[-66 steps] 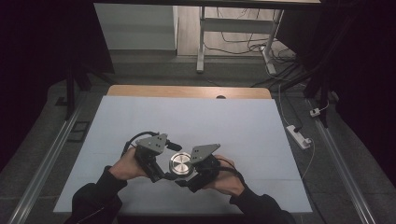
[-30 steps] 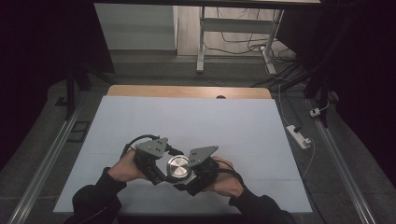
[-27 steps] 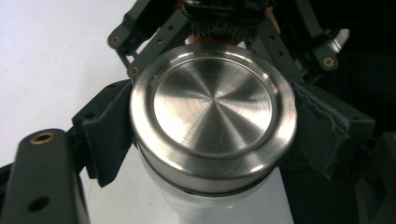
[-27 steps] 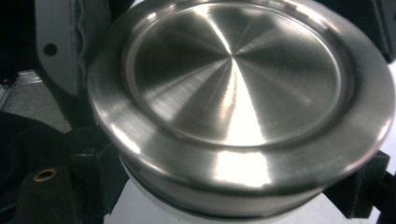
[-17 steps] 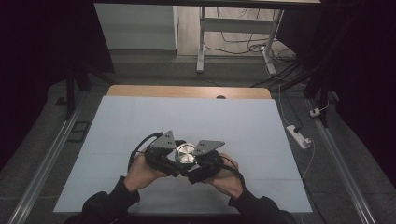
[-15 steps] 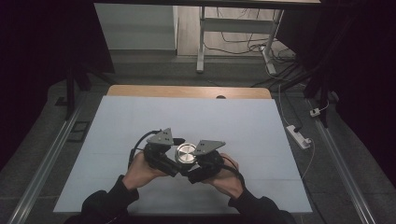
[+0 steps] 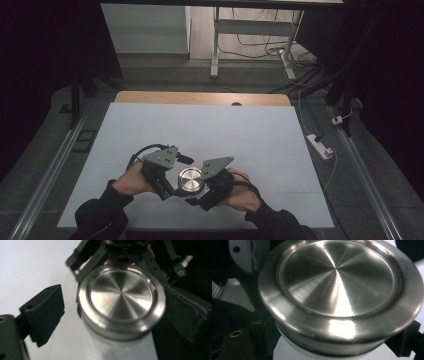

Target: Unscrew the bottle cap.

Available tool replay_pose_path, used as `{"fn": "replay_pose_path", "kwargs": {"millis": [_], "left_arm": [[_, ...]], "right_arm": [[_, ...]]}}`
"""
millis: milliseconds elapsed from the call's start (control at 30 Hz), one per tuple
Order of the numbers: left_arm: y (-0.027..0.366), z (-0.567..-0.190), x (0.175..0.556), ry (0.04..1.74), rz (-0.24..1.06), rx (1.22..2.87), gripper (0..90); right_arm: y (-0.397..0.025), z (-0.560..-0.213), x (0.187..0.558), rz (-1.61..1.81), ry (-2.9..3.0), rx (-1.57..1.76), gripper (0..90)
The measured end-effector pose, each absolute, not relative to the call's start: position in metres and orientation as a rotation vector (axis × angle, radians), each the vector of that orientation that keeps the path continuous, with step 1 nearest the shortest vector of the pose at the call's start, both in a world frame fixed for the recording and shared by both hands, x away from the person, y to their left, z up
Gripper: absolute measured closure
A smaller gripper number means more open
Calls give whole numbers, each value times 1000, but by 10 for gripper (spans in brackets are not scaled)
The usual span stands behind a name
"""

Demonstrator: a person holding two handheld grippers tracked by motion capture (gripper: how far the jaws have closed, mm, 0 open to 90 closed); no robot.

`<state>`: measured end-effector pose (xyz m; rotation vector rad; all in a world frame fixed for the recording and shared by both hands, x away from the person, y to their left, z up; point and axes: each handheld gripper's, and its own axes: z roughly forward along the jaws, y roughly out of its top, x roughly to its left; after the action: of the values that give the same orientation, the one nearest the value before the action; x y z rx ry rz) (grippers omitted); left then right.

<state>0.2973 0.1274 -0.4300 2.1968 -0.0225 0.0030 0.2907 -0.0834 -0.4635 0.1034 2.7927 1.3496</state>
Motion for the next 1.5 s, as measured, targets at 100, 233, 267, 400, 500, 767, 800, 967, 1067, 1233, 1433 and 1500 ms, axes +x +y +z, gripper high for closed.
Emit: {"fn": "replay_pose_path", "kwargs": {"millis": [100,233,267,400,500,767,800,967,1067,1233,1433,1500], "left_arm": [[124,-429,294,-7,35,2193,190],[115,-427,293,183,122,2173,200],[112,-427,293,246,163,2167,200],[101,-430,294,420,223,2115,196],[108,-426,299,395,131,2090,87],[133,-423,301,156,52,2178,22],[133,-424,300,117,33,2185,29],[127,-427,292,-30,8,2193,72],[125,-427,290,-37,12,2166,183],[118,-428,293,173,82,2135,197],[98,-437,296,509,206,2080,194],[101,-438,302,496,130,2050,142]], "right_arm": [[-83,-463,289,1342,2781,98,153],[-85,-461,294,1328,2727,214,153],[-87,-461,297,1317,2680,327,152],[-90,-462,301,1290,2615,439,152],[-94,-462,304,1311,2601,471,153],[-94,-459,301,1391,2725,282,152],[-92,-459,299,1385,2744,243,152],[-84,-459,289,1385,2794,85,152],[-83,-458,286,1369,2795,57,152],[-88,-457,294,1336,2725,236,153],[-91,-463,304,1253,2626,456,153],[-92,-466,306,1255,2605,504,153]]}}
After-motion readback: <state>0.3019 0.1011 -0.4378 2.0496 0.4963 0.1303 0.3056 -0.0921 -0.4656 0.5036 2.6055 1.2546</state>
